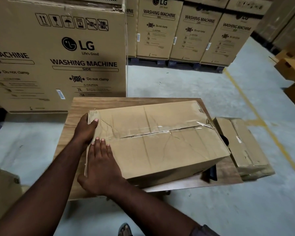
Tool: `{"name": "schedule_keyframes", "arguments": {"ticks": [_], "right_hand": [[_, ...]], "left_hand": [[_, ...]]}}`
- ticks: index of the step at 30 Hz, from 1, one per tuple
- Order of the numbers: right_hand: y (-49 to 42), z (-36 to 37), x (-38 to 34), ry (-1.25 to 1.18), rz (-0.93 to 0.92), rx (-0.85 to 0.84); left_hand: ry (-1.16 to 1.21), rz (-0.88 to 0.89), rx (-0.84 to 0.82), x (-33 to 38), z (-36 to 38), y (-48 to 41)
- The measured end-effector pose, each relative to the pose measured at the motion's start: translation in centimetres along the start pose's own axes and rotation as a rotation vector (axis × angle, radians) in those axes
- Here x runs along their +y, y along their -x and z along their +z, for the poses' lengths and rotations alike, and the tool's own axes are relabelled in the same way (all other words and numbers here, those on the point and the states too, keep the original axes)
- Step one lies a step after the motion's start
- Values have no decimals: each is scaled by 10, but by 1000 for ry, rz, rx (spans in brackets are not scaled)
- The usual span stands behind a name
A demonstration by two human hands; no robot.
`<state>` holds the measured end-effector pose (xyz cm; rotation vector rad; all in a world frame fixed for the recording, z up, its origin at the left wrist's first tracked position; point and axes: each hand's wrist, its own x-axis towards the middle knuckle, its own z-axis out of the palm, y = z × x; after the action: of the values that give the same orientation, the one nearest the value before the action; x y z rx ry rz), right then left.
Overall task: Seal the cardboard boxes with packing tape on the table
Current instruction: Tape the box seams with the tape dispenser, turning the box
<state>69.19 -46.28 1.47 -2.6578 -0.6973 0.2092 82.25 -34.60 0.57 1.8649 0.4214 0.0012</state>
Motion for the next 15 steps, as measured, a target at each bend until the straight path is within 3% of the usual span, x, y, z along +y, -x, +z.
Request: {"name": "schedule_keyframes", "arguments": {"ticks": [4,7,10,13,15], "right_hand": [[-5,-26,23,-220,-31,-54],[7,-57,82,-194,17,21],[34,-90,176,-50,379,229],[77,-130,265,85,800,271],[97,-149,301,77,843,293]], "left_hand": [[-93,-1,-61,-5,-7,49],[-165,18,-83,-8,-12,104],[-272,51,-45,-13,-5,162],[-399,158,23,-26,11,195],[-477,215,108,-35,20,194]]}}
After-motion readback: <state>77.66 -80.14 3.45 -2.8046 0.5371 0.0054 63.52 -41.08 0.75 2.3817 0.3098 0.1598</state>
